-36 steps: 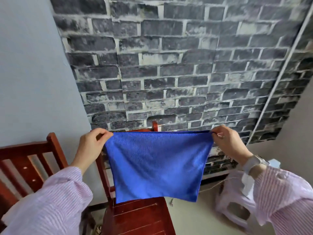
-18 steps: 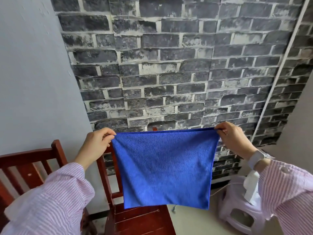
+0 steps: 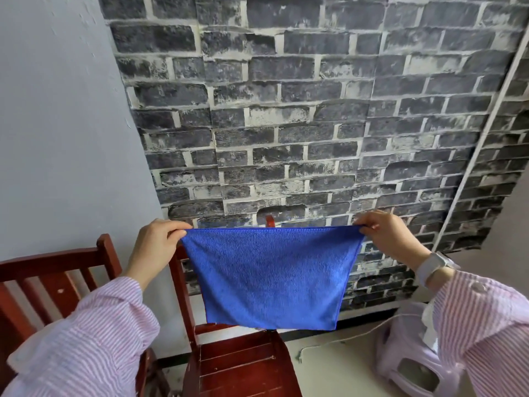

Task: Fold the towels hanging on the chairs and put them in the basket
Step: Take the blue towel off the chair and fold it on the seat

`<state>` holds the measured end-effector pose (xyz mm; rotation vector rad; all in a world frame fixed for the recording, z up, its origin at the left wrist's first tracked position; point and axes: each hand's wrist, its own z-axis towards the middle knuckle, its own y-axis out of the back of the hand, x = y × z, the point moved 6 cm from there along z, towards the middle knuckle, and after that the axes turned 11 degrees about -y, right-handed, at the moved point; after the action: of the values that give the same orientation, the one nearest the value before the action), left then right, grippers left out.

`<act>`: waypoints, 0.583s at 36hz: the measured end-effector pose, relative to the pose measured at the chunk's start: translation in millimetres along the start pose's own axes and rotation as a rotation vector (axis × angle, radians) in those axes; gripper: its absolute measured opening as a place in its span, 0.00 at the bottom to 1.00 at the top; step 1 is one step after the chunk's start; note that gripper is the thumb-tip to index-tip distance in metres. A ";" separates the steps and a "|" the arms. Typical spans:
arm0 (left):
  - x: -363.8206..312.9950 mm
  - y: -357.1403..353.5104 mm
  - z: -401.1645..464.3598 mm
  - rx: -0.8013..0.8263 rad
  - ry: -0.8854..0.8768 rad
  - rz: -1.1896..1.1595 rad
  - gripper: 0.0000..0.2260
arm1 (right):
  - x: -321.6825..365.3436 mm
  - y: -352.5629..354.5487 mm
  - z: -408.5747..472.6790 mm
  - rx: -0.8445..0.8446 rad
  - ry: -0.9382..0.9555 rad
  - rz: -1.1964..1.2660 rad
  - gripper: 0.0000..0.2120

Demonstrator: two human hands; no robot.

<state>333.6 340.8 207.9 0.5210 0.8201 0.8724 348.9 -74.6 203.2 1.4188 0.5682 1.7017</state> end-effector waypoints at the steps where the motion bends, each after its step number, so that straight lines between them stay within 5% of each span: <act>1: 5.6 -3.0 -0.2 0.023 0.022 0.005 0.08 | -1.0 -4.4 1.0 0.014 -0.008 0.003 0.08; 6: 43.7 -24.9 -8.5 0.124 0.094 0.104 0.09 | -10.5 -39.6 9.5 0.111 -0.071 -0.024 0.07; 16: 127.3 -92.5 -34.9 0.066 0.229 0.156 0.10 | -26.3 -160.5 35.1 0.152 -0.186 -0.025 0.06; 21: 166.2 -115.1 -54.8 0.052 0.163 0.149 0.10 | -36.2 -219.7 38.4 0.166 -0.195 -0.016 0.07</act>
<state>405.6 419.2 27.5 0.5668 0.9631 1.0426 453.4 11.5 22.3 1.6720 0.6210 1.5102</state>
